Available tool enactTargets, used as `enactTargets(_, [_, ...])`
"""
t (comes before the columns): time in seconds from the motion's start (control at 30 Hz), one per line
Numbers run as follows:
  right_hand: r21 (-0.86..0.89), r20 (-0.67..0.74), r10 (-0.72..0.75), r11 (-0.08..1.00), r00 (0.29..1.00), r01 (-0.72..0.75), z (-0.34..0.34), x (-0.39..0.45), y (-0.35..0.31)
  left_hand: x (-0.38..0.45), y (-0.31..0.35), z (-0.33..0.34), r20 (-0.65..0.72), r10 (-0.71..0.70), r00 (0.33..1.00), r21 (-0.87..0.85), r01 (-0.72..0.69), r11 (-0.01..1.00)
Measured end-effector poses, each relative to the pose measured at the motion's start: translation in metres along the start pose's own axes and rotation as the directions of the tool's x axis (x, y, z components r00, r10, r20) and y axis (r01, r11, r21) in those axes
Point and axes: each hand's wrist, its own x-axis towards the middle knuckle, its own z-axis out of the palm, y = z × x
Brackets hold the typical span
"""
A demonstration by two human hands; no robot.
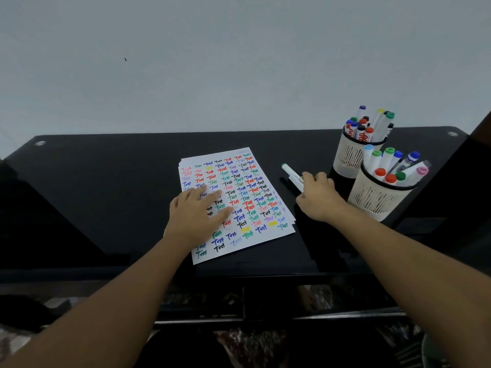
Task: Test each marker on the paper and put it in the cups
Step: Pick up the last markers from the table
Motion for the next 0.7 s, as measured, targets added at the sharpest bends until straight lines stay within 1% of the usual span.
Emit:
enactTargets(0.2, [-0.132, -0.032, -0.067, 0.989, 0.997, 0.062, 0.004, -0.002, -0.005, 0.0, -0.001, 0.001, 0.001, 0.001, 1.0, 0.001, -0.001, 1.0])
enactTargets(0.4, [-0.189, -0.029, -0.022, 0.982, 0.999, 0.016, 0.003, -0.005, -0.013, 0.001, -0.001, 0.002, -0.005, 0.006, 1.0, 0.007, -0.006, 1.0])
enactTargets(0.53, [-0.242, -0.118, -0.092, 0.968, 0.989, 0.061, 0.004, -0.008, -0.012, 0.001, -0.002, 0.002, -0.004, 0.003, 1.0, 0.008, -0.002, 1.0])
enactTargets(0.6, [-0.226, -0.159, -0.126, 0.97, 0.979, 0.088, 0.002, -0.007, -0.013, 0.002, -0.002, 0.003, -0.012, 0.006, 1.0, 0.004, -0.006, 1.0])
enactTargets(0.7, [-0.106, -0.177, -0.161, 0.984, 0.971, 0.144, -0.001, -0.004, -0.014, 0.002, -0.002, 0.003, -0.012, 0.006, 1.0, -0.003, -0.006, 1.0])
